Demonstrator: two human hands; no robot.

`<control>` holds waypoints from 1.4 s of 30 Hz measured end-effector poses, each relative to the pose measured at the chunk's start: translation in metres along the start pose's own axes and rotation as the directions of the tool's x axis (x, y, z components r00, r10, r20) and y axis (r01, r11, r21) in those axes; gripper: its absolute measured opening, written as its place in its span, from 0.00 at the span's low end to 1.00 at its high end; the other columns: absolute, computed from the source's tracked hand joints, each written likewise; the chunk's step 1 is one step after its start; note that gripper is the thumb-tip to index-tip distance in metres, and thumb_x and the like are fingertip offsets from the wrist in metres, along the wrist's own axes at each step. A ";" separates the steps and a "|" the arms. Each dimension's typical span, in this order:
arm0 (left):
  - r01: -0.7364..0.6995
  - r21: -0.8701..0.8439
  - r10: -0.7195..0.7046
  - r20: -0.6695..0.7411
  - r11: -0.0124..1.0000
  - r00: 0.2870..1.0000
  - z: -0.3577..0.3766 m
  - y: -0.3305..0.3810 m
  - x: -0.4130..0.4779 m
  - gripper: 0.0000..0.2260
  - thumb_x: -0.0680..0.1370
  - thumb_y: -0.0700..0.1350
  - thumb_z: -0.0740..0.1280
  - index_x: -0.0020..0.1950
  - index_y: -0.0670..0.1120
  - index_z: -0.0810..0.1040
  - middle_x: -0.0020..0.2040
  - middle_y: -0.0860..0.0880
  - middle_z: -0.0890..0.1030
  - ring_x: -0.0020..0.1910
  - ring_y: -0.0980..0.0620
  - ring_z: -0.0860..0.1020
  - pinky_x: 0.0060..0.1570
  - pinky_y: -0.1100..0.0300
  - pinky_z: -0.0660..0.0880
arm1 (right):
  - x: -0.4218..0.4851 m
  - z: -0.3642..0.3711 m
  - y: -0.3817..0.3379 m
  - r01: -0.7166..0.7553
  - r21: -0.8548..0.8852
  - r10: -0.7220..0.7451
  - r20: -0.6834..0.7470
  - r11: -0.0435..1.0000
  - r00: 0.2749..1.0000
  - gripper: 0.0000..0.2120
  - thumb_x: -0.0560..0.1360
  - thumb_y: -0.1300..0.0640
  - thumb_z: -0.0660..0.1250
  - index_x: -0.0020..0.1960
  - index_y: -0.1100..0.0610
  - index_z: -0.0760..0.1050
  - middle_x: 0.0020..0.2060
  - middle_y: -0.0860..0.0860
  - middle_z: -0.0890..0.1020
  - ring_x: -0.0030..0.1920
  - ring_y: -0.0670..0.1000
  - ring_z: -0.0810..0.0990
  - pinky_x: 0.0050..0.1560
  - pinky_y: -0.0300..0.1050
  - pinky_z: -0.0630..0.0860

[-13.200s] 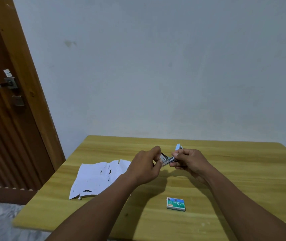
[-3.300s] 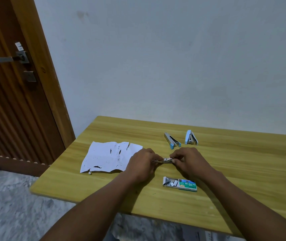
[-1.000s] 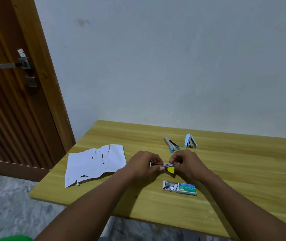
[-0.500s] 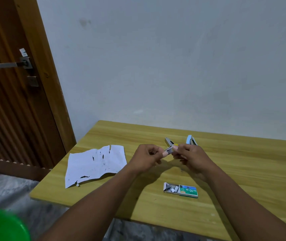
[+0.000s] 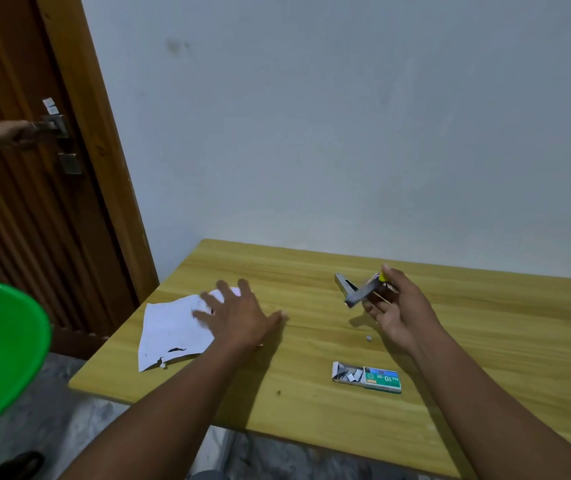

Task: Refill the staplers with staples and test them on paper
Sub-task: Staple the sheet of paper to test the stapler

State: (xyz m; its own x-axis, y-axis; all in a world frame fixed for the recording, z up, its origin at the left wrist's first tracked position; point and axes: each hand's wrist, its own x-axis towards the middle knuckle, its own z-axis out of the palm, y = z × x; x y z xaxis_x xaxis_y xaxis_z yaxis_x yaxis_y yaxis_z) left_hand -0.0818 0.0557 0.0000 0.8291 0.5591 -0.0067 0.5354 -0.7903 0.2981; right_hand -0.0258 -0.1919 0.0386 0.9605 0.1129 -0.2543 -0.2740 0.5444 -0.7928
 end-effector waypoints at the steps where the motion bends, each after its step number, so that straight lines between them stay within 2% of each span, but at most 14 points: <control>1: 0.051 -0.007 -0.051 0.050 0.999 0.997 0.002 -0.007 0.001 0.50 0.68 0.76 0.65 0.80 0.50 0.54 0.80 0.40 0.53 0.78 0.30 0.53 0.71 0.33 0.57 | 0.000 0.000 -0.001 -0.004 0.010 0.004 -0.028 1.000 1.000 0.11 0.76 0.52 0.71 0.51 0.58 0.73 0.44 0.56 0.80 0.46 0.57 0.82 0.44 0.51 0.77; 6: -0.210 -0.075 0.213 0.041 0.975 0.976 -0.005 -0.002 -0.003 0.25 0.77 0.50 0.67 0.72 0.46 0.66 0.66 0.42 0.76 0.65 0.39 0.75 0.59 0.49 0.75 | 0.003 0.003 0.005 -0.071 -0.055 0.067 -0.068 0.996 0.995 0.16 0.75 0.46 0.70 0.48 0.58 0.71 0.33 0.53 0.74 0.29 0.50 0.75 0.30 0.44 0.76; 9: -0.326 -0.309 0.355 0.041 0.894 0.934 -0.012 0.012 -0.009 0.22 0.75 0.54 0.70 0.65 0.49 0.72 0.56 0.47 0.81 0.55 0.46 0.79 0.54 0.53 0.77 | 0.001 0.008 0.008 -0.076 -0.279 0.086 0.025 0.957 0.996 0.15 0.72 0.44 0.71 0.43 0.55 0.71 0.28 0.50 0.70 0.23 0.48 0.65 0.24 0.38 0.61; 13: -0.146 -0.802 0.430 0.149 0.580 0.891 -0.035 0.029 -0.015 0.10 0.75 0.43 0.72 0.56 0.52 0.80 0.50 0.46 0.84 0.42 0.51 0.80 0.37 0.62 0.75 | -0.007 0.014 0.012 0.031 -0.573 0.081 0.169 0.819 0.982 0.13 0.73 0.54 0.74 0.52 0.59 0.77 0.28 0.50 0.66 0.21 0.47 0.59 0.23 0.36 0.56; 16: 0.007 -0.896 0.483 0.245 0.443 0.841 -0.049 0.035 -0.016 0.07 0.76 0.42 0.71 0.53 0.50 0.83 0.56 0.45 0.85 0.50 0.48 0.82 0.49 0.57 0.77 | -0.011 0.014 0.010 0.025 -0.647 0.179 0.247 0.762 0.952 0.12 0.75 0.55 0.71 0.58 0.49 0.79 0.28 0.51 0.67 0.21 0.47 0.59 0.23 0.35 0.56; 19: 0.160 -0.919 0.542 0.346 0.361 0.766 -0.054 0.034 -0.017 0.07 0.79 0.43 0.67 0.54 0.47 0.83 0.50 0.44 0.83 0.44 0.48 0.81 0.43 0.58 0.76 | -0.010 0.014 0.009 0.067 -0.688 0.194 0.294 0.723 0.936 0.10 0.75 0.51 0.72 0.50 0.57 0.77 0.30 0.55 0.70 0.21 0.48 0.60 0.24 0.36 0.57; 22: 0.421 -0.893 0.644 0.416 0.158 0.642 -0.058 0.031 -0.018 0.19 0.80 0.58 0.62 0.54 0.44 0.84 0.49 0.43 0.83 0.45 0.45 0.81 0.48 0.53 0.74 | -0.007 0.014 0.009 0.124 -0.697 0.084 0.255 0.706 0.963 0.14 0.74 0.46 0.73 0.40 0.57 0.77 0.37 0.61 0.77 0.22 0.50 0.63 0.25 0.38 0.60; 25: 0.480 -0.877 0.582 0.373 -0.034 0.723 -0.052 0.022 -0.003 0.38 0.71 0.74 0.65 0.66 0.44 0.78 0.63 0.39 0.81 0.59 0.38 0.82 0.64 0.40 0.75 | -0.003 0.014 0.007 0.100 -0.577 -0.013 0.153 0.811 0.988 0.12 0.74 0.48 0.72 0.43 0.58 0.79 0.39 0.59 0.81 0.23 0.50 0.67 0.23 0.37 0.59; 28: 0.340 -0.936 0.430 0.344 0.090 0.835 -0.043 0.025 -0.009 0.45 0.63 0.75 0.71 0.74 0.52 0.69 0.68 0.41 0.78 0.58 0.39 0.83 0.51 0.43 0.82 | -0.002 0.016 0.002 0.097 -0.426 -0.066 0.089 0.899 0.994 0.10 0.76 0.54 0.71 0.49 0.61 0.78 0.36 0.56 0.83 0.23 0.48 0.69 0.20 0.35 0.58; 31: -0.196 -0.902 0.221 -0.116 0.385 0.968 -0.031 0.032 -0.023 0.49 0.64 0.67 0.77 0.78 0.59 0.56 0.76 0.48 0.64 0.66 0.48 0.75 0.61 0.51 0.77 | 0.000 0.014 0.000 0.120 -0.396 -0.098 0.075 0.910 0.992 0.09 0.75 0.55 0.72 0.47 0.61 0.78 0.38 0.57 0.84 0.24 0.48 0.70 0.19 0.35 0.59; 33: -0.579 -0.599 0.342 -0.470 0.554 0.813 -0.023 0.033 -0.024 0.47 0.64 0.66 0.78 0.78 0.58 0.59 0.75 0.52 0.62 0.72 0.55 0.66 0.69 0.61 0.67 | -0.001 0.014 0.000 0.143 -0.406 -0.114 0.096 0.902 0.989 0.10 0.75 0.54 0.73 0.47 0.61 0.79 0.39 0.58 0.84 0.25 0.48 0.70 0.20 0.36 0.60; 34: -0.668 -0.474 0.438 -0.513 0.573 0.739 -0.021 0.034 -0.022 0.42 0.65 0.64 0.78 0.75 0.56 0.66 0.73 0.51 0.67 0.71 0.55 0.67 0.68 0.62 0.67 | -0.002 0.014 -0.001 0.155 -0.410 -0.117 0.116 0.899 0.986 0.11 0.74 0.53 0.73 0.47 0.62 0.80 0.39 0.58 0.83 0.26 0.49 0.70 0.20 0.37 0.60; 38: -0.614 -0.497 0.531 -0.316 0.614 0.786 -0.021 0.040 -0.015 0.07 0.73 0.50 0.77 0.47 0.49 0.85 0.47 0.53 0.86 0.49 0.52 0.83 0.52 0.52 0.79 | -0.006 0.015 -0.004 0.220 -0.519 -0.129 0.205 0.826 0.970 0.13 0.73 0.50 0.74 0.42 0.61 0.80 0.32 0.56 0.80 0.25 0.50 0.68 0.21 0.37 0.61; 42: -0.488 -0.710 0.568 -0.150 0.508 0.809 -0.032 0.039 -0.005 0.04 0.73 0.42 0.77 0.42 0.47 0.83 0.40 0.51 0.86 0.38 0.55 0.81 0.42 0.55 0.77 | -0.006 0.010 -0.018 0.459 -0.677 -0.357 0.297 0.575 0.886 0.08 0.73 0.54 0.75 0.47 0.57 0.81 0.32 0.51 0.79 0.28 0.47 0.74 0.23 0.35 0.67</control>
State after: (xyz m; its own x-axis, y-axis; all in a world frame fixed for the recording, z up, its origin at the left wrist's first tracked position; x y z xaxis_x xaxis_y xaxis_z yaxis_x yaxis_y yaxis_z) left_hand -0.0704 0.0299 0.0425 0.9507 0.0415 0.3072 -0.2472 -0.4963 0.8322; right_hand -0.0263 -0.1936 0.0601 0.9630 0.1524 0.2221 0.2499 -0.1976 -0.9479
